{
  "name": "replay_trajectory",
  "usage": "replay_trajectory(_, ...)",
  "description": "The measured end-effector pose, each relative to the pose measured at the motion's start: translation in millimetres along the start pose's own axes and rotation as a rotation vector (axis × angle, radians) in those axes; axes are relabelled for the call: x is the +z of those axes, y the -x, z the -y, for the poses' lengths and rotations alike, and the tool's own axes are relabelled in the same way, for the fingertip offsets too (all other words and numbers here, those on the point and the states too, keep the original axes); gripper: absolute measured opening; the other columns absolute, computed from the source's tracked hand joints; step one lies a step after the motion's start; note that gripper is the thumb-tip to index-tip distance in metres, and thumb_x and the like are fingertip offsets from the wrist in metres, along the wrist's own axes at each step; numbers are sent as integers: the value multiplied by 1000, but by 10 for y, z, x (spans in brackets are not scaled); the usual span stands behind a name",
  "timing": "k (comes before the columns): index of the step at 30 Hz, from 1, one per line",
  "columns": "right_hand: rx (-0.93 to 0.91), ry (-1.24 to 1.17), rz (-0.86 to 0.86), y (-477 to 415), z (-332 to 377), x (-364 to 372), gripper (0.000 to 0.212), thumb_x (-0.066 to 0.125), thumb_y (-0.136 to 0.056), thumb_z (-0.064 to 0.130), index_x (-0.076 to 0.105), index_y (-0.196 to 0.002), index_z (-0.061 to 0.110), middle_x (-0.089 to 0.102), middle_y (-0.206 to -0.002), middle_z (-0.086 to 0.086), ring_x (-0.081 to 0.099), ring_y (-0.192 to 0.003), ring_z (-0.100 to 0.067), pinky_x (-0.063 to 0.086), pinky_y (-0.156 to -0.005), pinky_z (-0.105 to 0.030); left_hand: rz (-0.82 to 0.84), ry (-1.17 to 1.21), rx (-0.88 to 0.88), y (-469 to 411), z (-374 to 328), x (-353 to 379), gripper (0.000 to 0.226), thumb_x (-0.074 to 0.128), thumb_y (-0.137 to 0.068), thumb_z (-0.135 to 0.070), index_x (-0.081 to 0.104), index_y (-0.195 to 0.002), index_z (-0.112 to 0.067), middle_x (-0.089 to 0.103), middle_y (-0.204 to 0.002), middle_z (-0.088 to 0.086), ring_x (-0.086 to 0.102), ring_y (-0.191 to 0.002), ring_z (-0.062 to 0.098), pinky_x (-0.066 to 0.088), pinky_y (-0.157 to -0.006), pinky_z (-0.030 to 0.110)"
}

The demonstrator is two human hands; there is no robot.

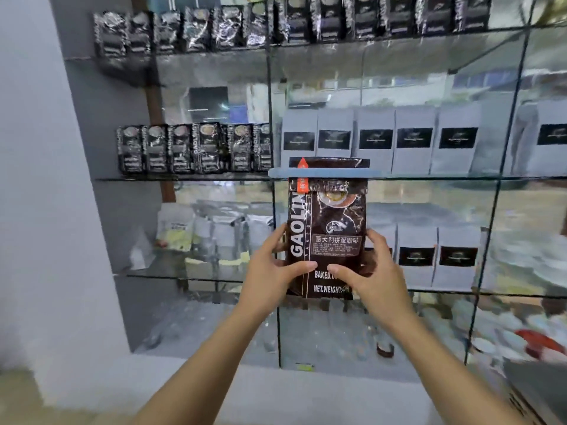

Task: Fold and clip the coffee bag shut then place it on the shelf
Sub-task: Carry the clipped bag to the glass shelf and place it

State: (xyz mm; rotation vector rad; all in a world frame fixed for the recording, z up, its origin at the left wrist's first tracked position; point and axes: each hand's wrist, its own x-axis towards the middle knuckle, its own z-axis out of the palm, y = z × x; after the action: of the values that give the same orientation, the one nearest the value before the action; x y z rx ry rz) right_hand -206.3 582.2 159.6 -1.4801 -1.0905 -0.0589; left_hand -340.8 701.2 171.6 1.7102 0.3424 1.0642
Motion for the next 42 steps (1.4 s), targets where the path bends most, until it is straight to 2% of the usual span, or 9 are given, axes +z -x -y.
replay_trajectory(7,-76,-31,73,-993,-259,946,78,74,-58,52,27,-121,51,65,-91,11,65,-83,-13,54,-73,-38,-118,-36,49,-869,379,-719,74,79,-64,-9,47,-125,-36,61,-104,2,71,-76,15,58,-54,27)
replay_trajectory(13,-167,-23,71,-2190,-429,1685,76,74,-59,52,29,-120,50,65,-87,16,63,-75,-3,48,-59,-21,-174,-106,144,-2033,613,-1229,68,79,-64,-13,48,-109,-53,61,-100,-3,69,-75,10,59,-58,29)
replay_trajectory(16,-222,-20,46,-2812,-432,2028,76,73,-59,52,30,-121,47,61,-88,14,64,-80,-12,52,-68,-31,-225,-131,171,-2645,713,-1490,73,80,-64,-17,43,-117,-52,61,-102,-5,68,-83,14,60,-70,40)
replay_trajectory(19,-259,-25,51,-3350,-415,2385,75,74,-60,51,31,-121,45,60,-86,21,62,-79,-6,49,-64,-26,-248,-226,231,-3198,762,-1784,79,80,-64,-24,39,-130,-39,61,-99,-12,66,-79,3,59,-68,29)
replay_trajectory(22,-282,-16,37,-3840,-402,2684,73,76,-60,46,34,-120,43,56,-93,24,59,-84,-8,45,-69,-25,-226,-278,263,-3734,839,-2050,75,78,-66,-26,39,-130,-35,61,-103,-8,65,-89,9,59,-70,32)
replay_trajectory(26,-268,26,-11,-4477,-466,3116,78,79,-61,39,36,-127,33,48,-101,20,48,-96,-8,41,-84,-31,-212,-319,285,-4476,1072,-2360,77,77,-68,-27,34,-132,-30,53,-89,-20,59,-77,-9,53,-57,11)
replay_trajectory(31,-162,97,32,-5107,-625,3579,66,78,-64,31,42,-119,30,63,-116,4,57,-100,-16,48,-90,-40,-116,-277,175,-5317,1421,-2667,77,76,-69,-24,33,-132,-29,63,-116,5,64,-96,21,58,-76,48)
replay_trajectory(35,-96,151,75,-5437,-781,3838,63,79,-65,26,43,-117,25,63,-117,-2,59,-105,-25,50,-89,-48,-74,-322,88,-5719,1721,-2797,76,75,-70,-26,33,-133,-23,60,-122,13,62,-102,27,55,-81,52)
replay_trajectory(42,76,99,169,-5817,-1001,3975,50,75,-71,13,39,-103,28,60,-104,0,62,-91,-28,57,-65,-54,5,-518,81,-6152,1947,-2862,71,70,-72,-41,39,-130,-15,58,-122,15,61,-102,32,55,-80,51)
